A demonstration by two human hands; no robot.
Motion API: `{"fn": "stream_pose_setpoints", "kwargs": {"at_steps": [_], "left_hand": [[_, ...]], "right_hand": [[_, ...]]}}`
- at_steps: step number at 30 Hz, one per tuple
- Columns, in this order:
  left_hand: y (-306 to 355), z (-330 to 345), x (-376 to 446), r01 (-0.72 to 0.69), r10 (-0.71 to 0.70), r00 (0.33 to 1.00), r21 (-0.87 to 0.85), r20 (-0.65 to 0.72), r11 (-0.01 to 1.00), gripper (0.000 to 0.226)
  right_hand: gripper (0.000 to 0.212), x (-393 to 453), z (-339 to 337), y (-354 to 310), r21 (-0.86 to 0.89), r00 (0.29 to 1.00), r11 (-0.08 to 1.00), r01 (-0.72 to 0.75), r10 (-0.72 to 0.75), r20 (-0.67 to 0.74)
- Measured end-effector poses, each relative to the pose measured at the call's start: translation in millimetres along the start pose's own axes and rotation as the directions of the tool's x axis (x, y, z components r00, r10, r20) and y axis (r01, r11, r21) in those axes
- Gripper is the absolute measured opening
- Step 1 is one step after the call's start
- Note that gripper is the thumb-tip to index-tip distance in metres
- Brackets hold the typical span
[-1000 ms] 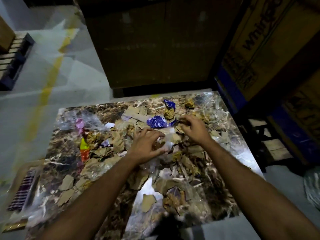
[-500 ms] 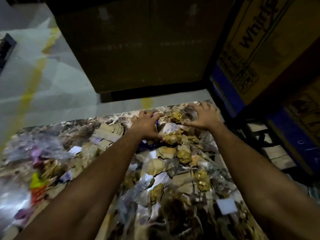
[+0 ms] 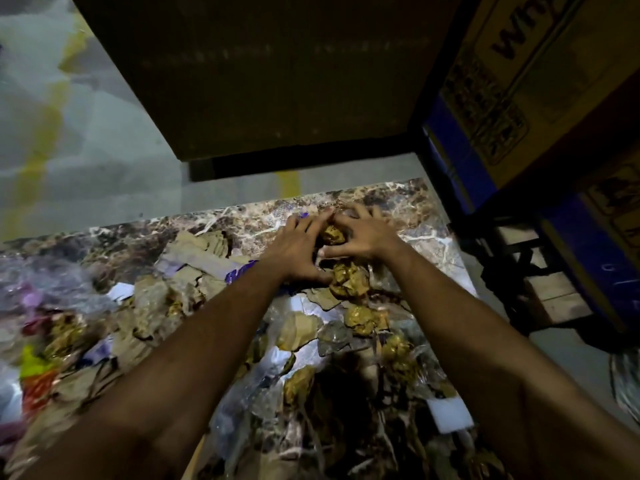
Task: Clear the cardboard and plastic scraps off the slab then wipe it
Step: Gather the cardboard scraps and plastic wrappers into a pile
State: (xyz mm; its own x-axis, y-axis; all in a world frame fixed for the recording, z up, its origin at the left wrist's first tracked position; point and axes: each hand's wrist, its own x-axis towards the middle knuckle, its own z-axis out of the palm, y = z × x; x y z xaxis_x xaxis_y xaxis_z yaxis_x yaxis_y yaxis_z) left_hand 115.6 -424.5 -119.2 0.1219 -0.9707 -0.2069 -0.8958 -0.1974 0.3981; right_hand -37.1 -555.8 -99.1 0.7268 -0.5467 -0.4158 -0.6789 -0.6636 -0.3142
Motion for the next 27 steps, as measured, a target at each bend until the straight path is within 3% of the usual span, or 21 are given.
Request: {"fn": "stream_pose_setpoints", "kwargs": {"at_steps": [5,8,10,13,18,23,27], "left_hand": [[5,11,-5,0.087,-0.120,0.985,-0.243,-0.122,0.966,0.089],[4,7,-11,0.079,-0.145,0.969,-0.303,-0.199,0.950,0.067],[4,-6,-19,0.050,-0.147,0.954,-0.346,-0.260,0.937,0.065],[9,-32,-49,-0.034,-0.114,0.919,-0.363,-0.378,0.931,0.065],[22,-59,-139,-0.096,-0.134,0.810,-0.354,-0.571,0.930,0.064],[17,-23,-240,-0.014,-0.231,0.795,-0.396,-0.562,0.918,0.059],[0,8,-271,0.116,-0.263,0.907,-0.406,-0.328,0.907,0.047]], "right_hand": [[0.074,-3,20,-14,0.062,0.985,0.997,0.056,-0.045,-0.167],[0.064,-7,23,-23,0.266,0.972,0.956,0.121,-0.059,-0.229],[0.063,-13,15,-32,0.359,0.959,0.913,0.192,-0.097,-0.266],[0.060,-30,-5,-49,0.345,0.920,0.887,0.308,-0.185,-0.345],[0.055,-97,-7,-105,0.367,0.864,0.810,0.458,-0.308,-0.399],[0.055,-158,46,-155,0.344,0.904,0.845,0.410,-0.328,-0.274],[0.069,-170,88,-173,0.248,0.944,0.912,0.326,-0.299,-0.138]]}}
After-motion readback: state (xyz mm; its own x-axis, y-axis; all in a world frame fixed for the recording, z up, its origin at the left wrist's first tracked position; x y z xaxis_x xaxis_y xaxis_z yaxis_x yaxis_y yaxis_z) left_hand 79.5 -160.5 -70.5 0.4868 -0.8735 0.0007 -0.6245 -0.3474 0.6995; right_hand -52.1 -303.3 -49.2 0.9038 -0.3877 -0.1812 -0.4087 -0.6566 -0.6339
